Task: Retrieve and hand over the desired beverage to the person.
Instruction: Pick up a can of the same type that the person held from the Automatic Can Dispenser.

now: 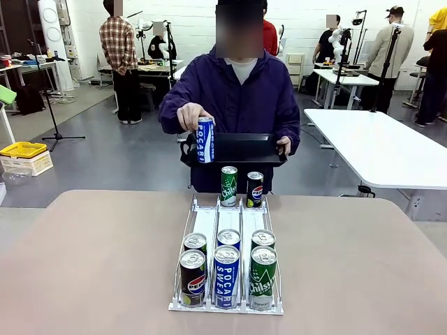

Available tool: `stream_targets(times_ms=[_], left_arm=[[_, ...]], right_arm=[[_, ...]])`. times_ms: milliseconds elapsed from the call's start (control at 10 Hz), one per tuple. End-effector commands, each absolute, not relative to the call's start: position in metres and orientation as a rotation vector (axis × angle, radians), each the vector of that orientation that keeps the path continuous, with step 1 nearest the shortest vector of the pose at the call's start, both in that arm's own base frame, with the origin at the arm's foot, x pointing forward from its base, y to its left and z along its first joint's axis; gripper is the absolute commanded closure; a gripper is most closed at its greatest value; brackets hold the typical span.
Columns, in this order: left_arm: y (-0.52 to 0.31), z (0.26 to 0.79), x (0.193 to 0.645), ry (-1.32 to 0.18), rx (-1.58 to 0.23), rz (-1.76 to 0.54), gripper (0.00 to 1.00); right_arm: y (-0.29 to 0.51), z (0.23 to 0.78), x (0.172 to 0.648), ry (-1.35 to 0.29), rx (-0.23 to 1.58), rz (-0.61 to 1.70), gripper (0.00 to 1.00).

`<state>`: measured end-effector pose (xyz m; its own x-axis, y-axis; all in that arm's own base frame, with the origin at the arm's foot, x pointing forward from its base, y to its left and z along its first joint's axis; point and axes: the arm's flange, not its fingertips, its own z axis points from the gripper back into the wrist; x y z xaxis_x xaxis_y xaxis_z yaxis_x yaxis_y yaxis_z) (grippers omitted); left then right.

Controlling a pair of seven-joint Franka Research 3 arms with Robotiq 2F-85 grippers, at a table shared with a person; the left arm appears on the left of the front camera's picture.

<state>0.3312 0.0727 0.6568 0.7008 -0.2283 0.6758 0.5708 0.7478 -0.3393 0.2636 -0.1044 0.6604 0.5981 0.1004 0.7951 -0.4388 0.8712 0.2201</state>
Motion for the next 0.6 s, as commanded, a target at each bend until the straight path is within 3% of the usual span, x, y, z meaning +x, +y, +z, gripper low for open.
stream_targets(times_ms=[0,500], left_arm=[[0.0745,0.6585,0.3320,-0.661,-0.575,-0.489,0.00],[0.0745,0.6585,0.3320,-0.661,-0.575,-0.489,0.00]], right_arm=[[-0.1042,0.6597,0.2643,-0.879,0.427,0.329,0.00],[-0.1042,0.6597,0.2643,-0.879,0.427,0.329,0.00]])
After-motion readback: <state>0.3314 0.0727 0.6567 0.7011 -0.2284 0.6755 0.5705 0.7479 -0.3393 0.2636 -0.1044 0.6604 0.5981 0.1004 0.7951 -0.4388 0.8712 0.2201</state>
